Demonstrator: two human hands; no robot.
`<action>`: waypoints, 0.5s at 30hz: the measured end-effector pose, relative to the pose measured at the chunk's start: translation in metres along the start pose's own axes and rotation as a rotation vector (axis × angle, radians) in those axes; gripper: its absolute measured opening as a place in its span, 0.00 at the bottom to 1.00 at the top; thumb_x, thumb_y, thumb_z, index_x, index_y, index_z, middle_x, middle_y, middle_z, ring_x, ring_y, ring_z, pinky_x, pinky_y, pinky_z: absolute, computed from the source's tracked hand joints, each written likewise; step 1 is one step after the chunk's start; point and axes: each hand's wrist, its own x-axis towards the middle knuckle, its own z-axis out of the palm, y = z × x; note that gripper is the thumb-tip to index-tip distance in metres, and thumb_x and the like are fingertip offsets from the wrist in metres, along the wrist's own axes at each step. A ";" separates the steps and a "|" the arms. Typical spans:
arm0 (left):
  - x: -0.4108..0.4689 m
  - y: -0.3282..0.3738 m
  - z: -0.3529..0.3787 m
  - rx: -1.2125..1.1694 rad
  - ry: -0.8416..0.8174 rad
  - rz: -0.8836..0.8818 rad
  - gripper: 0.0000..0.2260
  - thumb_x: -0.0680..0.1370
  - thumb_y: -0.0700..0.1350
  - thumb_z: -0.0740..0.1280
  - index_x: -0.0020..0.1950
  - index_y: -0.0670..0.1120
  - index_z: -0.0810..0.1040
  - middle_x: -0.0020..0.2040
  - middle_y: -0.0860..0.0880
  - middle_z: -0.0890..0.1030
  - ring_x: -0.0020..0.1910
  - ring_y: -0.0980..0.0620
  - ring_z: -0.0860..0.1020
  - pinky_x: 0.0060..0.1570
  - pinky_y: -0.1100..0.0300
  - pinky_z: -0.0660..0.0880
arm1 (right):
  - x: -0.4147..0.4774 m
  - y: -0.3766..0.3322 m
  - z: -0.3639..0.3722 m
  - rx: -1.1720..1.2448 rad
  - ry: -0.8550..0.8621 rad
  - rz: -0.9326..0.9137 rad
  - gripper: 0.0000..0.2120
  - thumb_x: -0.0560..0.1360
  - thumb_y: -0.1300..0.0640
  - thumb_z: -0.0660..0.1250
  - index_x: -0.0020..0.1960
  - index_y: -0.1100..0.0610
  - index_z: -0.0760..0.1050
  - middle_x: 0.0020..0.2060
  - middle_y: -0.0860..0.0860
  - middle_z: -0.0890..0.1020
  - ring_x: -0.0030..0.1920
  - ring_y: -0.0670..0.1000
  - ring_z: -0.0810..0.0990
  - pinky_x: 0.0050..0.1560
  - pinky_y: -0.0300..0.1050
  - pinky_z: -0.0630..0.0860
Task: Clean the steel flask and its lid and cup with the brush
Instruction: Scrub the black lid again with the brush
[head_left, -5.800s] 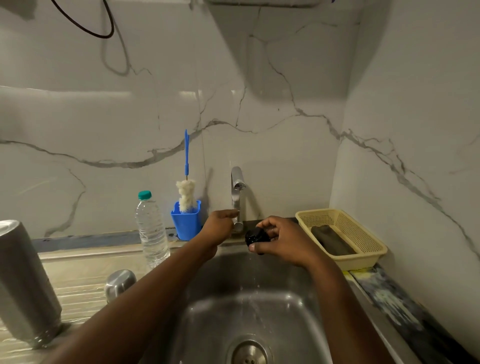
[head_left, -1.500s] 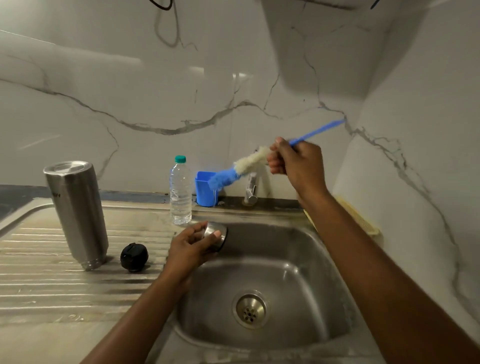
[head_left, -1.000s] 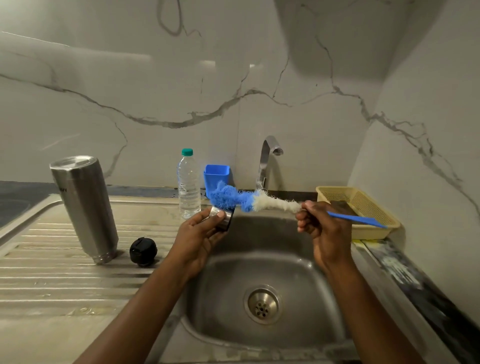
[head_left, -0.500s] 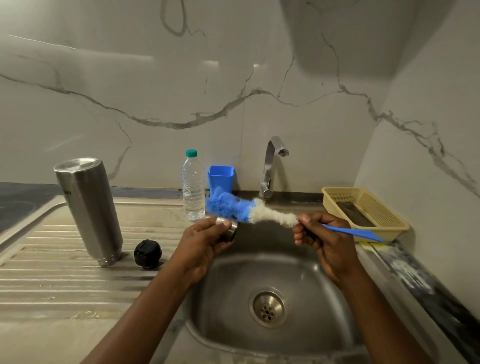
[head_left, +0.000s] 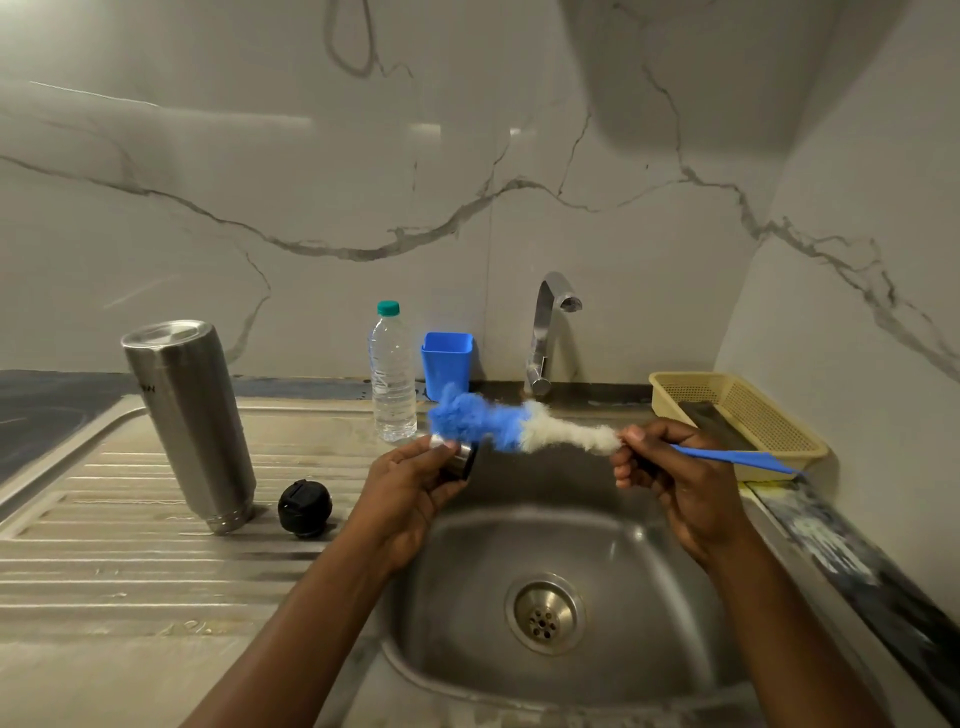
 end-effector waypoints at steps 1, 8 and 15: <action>0.000 0.002 -0.001 -0.007 0.003 0.001 0.06 0.80 0.36 0.71 0.56 0.37 0.82 0.52 0.37 0.86 0.51 0.43 0.87 0.50 0.51 0.86 | 0.000 -0.002 -0.003 0.019 0.027 0.005 0.10 0.68 0.52 0.75 0.40 0.60 0.85 0.35 0.62 0.83 0.34 0.55 0.82 0.35 0.44 0.82; -0.003 -0.004 0.003 -0.039 -0.022 -0.057 0.09 0.79 0.34 0.70 0.60 0.36 0.79 0.58 0.36 0.86 0.56 0.41 0.87 0.52 0.47 0.86 | -0.001 0.008 0.006 -0.016 -0.053 0.021 0.07 0.74 0.59 0.70 0.42 0.61 0.85 0.36 0.62 0.83 0.35 0.56 0.83 0.36 0.45 0.83; -0.005 -0.006 0.001 -0.001 -0.065 -0.062 0.05 0.78 0.36 0.72 0.53 0.38 0.80 0.55 0.36 0.85 0.57 0.40 0.86 0.51 0.49 0.86 | 0.000 0.010 -0.002 0.006 -0.027 0.029 0.08 0.74 0.57 0.71 0.42 0.61 0.85 0.37 0.63 0.83 0.36 0.56 0.83 0.37 0.45 0.83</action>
